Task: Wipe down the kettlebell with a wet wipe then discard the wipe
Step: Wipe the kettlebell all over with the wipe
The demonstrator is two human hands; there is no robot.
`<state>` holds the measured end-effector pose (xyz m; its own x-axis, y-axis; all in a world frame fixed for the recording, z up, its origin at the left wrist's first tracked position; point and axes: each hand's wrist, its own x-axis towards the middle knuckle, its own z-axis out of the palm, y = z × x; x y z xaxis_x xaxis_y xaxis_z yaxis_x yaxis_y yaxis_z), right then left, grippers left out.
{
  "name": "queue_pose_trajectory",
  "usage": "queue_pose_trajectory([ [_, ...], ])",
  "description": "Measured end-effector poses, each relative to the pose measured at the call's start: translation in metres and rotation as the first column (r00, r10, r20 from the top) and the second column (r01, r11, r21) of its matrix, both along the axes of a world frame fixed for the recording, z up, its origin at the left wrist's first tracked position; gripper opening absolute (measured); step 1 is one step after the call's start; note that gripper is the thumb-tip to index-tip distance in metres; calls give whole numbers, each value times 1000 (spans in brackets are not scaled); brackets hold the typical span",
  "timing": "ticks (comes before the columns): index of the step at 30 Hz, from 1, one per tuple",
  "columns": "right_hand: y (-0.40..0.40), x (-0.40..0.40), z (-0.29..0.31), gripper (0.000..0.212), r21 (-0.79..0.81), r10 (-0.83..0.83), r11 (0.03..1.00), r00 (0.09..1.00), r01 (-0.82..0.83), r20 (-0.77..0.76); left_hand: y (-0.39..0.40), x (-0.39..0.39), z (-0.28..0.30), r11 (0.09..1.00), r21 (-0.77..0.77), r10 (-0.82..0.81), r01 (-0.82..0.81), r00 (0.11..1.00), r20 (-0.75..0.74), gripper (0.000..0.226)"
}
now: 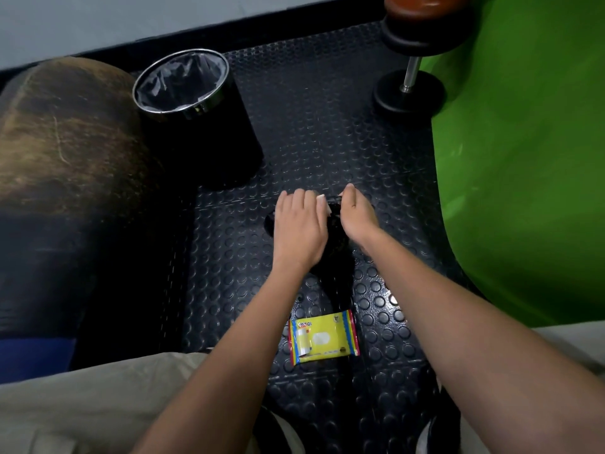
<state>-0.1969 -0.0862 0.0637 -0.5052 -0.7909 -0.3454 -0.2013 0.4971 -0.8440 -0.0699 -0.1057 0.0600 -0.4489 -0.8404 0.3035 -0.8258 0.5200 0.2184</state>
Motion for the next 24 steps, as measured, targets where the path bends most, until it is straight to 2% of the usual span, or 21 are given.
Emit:
queue_pose_trajectory([
  [2, 1, 2, 0, 54, -6, 12, 1000, 1000, -12, -24, 4, 15, -8, 999, -30, -22, 20, 998, -57, 35],
  [5, 2, 3, -1, 58, 3, 25, 1000, 1000, -25, -18, 4, 29, -19, 997, 32, 73, -67, 969, -235, 34],
  [8, 1, 1, -2, 56, 0, 27, 1000, 1000, -27, -3, 2, 38, -30, 973, 173, 217, -154, 864, -454, 36],
  [10, 0, 1, -3, 57, -3, 22, 1000, 1000, -22, -4, 3, 38, -30, 933, 324, 324, -154, 748, -579, 40],
  [11, 0, 2, -3, 58, -4, 19, 1000, 1000, -19, -6, 5, 36, -30, 888, 434, 413, -153, 681, -605, 41],
  [13, -1, 2, -4, 58, -4, 12, 1000, 1000, -12, -6, 5, 30, -27, 741, 657, 615, -141, 534, -579, 53],
  [16, 0, 2, -5, 58, -3, 8, 1000, 1000, -8, 4, -10, 32, -23, 447, 892, 847, -67, 353, -398, 63],
  [17, 0, 3, -5, 58, -1, 12, 1000, 1000, -12, 11, -16, 35, -20, 376, 925, 878, -61, 341, -335, 63],
  [18, 0, 3, -5, 59, 2, 16, 1000, 1000, -16, 19, -20, 37, -14, 346, 936, 883, -68, 362, -300, 60],
  [19, 0, 2, -5, 59, 2, 17, 1000, 1000, -17, 26, -22, 37, -9, 353, 931, 870, -93, 399, -290, 54],
  [20, 0, 2, -5, 58, 1, 14, 1000, 999, -14, 33, -24, 37, -6, 398, 909, 837, -124, 454, -304, 47],
  [22, -1, 2, -5, 58, -3, 4, 1000, 999, -4, 33, -24, 34, 5, 563, 798, 704, -214, 631, -327, 36],
  [24, -1, 2, -6, 59, -4, -4, 1000, 1000, 4, 26, -22, 28, 17, 744, 619, 498, -251, 826, -264, 33],
])
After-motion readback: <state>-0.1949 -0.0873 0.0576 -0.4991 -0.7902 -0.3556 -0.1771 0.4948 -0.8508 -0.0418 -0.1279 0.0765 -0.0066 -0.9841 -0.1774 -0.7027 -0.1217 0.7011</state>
